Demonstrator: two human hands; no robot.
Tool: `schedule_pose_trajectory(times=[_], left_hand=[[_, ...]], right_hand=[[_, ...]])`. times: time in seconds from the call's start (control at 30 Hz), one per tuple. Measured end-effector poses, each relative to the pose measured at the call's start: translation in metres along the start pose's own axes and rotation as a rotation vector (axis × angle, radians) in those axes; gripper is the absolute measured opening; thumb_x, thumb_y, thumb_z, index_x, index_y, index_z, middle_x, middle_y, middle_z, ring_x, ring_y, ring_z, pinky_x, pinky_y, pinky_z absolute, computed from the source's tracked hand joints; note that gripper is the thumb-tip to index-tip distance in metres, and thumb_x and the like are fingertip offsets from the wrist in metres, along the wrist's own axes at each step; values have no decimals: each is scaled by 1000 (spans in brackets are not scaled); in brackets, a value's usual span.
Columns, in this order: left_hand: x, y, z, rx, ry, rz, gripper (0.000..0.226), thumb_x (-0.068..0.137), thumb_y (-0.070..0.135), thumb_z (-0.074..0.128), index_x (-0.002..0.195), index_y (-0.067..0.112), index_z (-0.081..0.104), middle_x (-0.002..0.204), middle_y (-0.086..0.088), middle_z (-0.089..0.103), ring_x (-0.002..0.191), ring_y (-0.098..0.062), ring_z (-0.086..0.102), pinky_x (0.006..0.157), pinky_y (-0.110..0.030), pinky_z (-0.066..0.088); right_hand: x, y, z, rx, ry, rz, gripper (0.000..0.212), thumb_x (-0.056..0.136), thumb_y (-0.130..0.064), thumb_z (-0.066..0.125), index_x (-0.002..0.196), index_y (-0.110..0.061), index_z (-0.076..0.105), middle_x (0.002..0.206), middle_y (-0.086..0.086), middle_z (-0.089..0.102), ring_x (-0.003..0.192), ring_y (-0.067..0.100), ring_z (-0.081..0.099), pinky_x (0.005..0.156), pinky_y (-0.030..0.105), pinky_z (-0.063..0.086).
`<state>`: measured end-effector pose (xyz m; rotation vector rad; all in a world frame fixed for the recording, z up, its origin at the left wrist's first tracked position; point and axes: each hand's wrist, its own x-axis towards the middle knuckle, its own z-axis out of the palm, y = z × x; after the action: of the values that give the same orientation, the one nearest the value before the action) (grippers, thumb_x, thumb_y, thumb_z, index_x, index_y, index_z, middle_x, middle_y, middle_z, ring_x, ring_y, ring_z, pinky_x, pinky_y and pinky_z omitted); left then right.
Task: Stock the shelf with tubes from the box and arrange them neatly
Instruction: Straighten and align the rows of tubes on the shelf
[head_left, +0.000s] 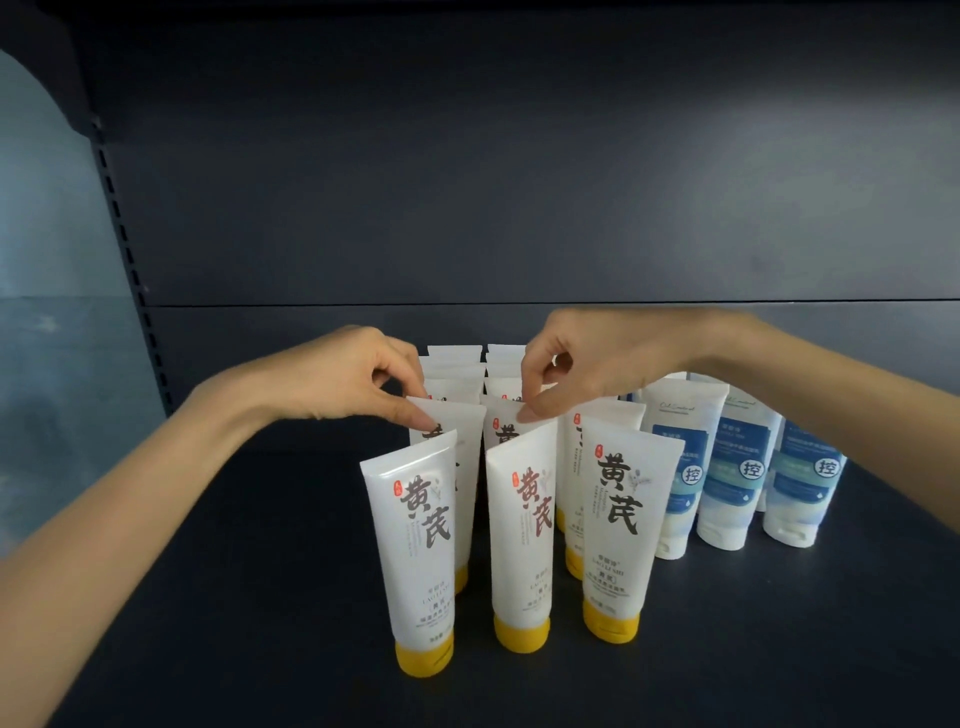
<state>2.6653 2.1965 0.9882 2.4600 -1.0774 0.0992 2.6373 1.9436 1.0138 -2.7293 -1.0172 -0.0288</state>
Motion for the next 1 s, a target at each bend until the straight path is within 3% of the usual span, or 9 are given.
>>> schedule_pose_trajectory(times=[0.1, 0.2, 0.4, 0.7, 1.0], left_hand=[[3, -2, 5, -10, 54, -7, 21, 60, 55, 71, 72, 39, 75, 81, 21, 62, 63, 4, 50, 57, -7, 37], [6, -6, 8, -2, 99, -29, 26, 58, 57, 69, 72, 36, 75, 80, 22, 61, 64, 5, 51, 58, -5, 37], [9, -10, 8, -11, 126, -56, 26, 58, 57, 70, 69, 34, 75, 77, 21, 61, 59, 4, 49, 54, -5, 35], [5, -5, 2, -17, 44, -88, 32, 55, 63, 70, 67, 33, 75, 79, 17, 62, 60, 3, 48, 54, -8, 37], [5, 5, 1, 26, 38, -83, 31, 56, 60, 71, 64, 30, 74, 77, 15, 61, 60, 4, 50, 55, -7, 36]], right_hand=[[0, -2, -1, -25, 49, 6, 28, 83, -35, 70, 71, -9, 69, 51, -10, 46, 48, 3, 43, 52, 8, 36], [1, 0, 0, -67, 106, 9, 28, 84, -29, 71, 70, -5, 67, 46, -10, 36, 46, 6, 37, 48, 11, 33], [3, 10, 7, -93, 184, 23, 27, 84, -34, 69, 71, -11, 66, 62, 4, 45, 53, 7, 39, 53, 17, 30], [-5, 15, 8, 87, 194, -4, 22, 78, -34, 75, 70, -13, 72, 68, 18, 54, 52, 6, 39, 50, 13, 32], [-12, 16, 12, 119, 231, 17, 22, 78, -34, 75, 68, -14, 71, 55, -8, 47, 50, 3, 41, 50, 9, 34]])
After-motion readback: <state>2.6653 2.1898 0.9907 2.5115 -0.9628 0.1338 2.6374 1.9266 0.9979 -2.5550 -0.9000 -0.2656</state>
